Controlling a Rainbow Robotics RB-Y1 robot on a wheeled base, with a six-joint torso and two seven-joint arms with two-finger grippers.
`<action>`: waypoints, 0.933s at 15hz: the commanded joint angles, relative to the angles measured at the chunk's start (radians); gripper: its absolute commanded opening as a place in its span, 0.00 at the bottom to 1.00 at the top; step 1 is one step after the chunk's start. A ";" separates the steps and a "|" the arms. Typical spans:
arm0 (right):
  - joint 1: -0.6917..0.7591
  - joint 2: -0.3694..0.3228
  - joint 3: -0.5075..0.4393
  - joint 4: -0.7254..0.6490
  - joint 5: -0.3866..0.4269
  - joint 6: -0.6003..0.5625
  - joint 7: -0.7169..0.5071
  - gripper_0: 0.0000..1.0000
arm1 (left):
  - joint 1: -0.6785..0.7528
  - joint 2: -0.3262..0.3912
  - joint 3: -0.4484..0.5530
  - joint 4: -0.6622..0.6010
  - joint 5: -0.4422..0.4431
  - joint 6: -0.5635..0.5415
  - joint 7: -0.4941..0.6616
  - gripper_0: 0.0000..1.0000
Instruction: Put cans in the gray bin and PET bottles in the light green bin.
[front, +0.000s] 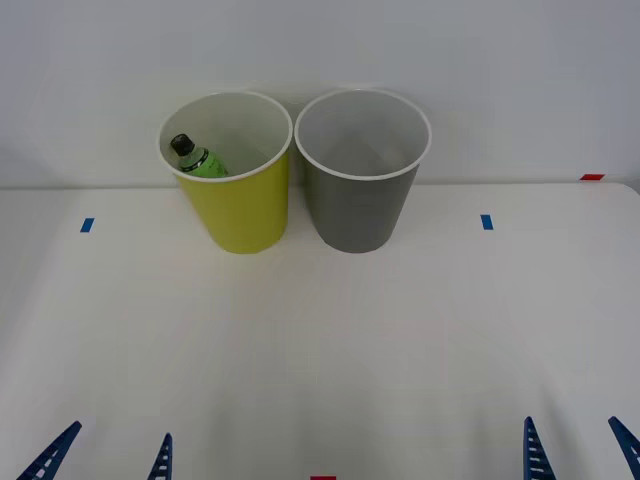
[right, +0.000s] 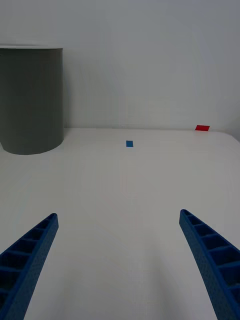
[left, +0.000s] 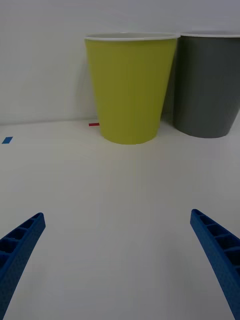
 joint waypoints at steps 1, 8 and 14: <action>0.000 0.000 0.000 0.000 0.000 0.000 0.000 0.84 | 0.002 -0.001 -0.003 0.000 -0.011 0.002 -0.008 1.00; 0.000 0.000 0.000 0.000 0.000 0.000 0.000 0.84 | 0.002 -0.001 -0.003 0.000 -0.011 0.002 -0.008 1.00; 0.000 0.000 0.000 0.000 0.000 0.000 0.000 0.83 | 0.002 -0.001 -0.003 0.000 -0.011 0.002 -0.008 1.00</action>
